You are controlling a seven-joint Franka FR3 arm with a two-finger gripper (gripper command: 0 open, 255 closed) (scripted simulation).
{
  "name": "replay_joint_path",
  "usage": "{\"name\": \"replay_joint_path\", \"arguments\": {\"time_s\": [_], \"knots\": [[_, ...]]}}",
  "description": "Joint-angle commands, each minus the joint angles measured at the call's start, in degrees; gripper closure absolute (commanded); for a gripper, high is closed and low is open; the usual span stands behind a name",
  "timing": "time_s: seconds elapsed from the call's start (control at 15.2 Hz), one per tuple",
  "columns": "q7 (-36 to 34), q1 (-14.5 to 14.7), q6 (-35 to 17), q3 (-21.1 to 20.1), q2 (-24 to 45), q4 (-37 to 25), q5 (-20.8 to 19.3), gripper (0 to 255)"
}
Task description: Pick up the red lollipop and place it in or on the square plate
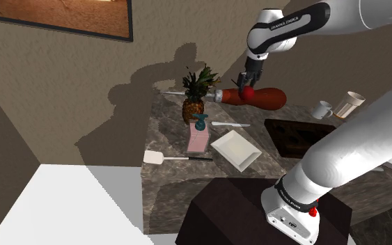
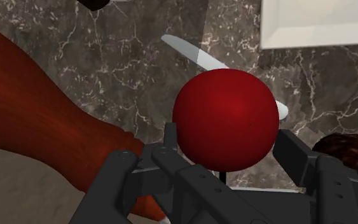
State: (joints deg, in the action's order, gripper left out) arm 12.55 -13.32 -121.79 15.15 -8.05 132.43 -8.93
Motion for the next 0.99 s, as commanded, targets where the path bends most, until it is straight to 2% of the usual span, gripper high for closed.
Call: {"name": "replay_joint_path", "arguments": {"time_s": [0.0,0.46,0.92], "knots": [[-2.3,0.5,0.6,-1.1,-4.3,3.8,-0.9,255],[-9.4,2.2,4.7,-6.2,-19.2,15.4,-1.3,255],[-16.2,5.5,11.9,-12.6,-34.4,24.1,2.4,255]]}}
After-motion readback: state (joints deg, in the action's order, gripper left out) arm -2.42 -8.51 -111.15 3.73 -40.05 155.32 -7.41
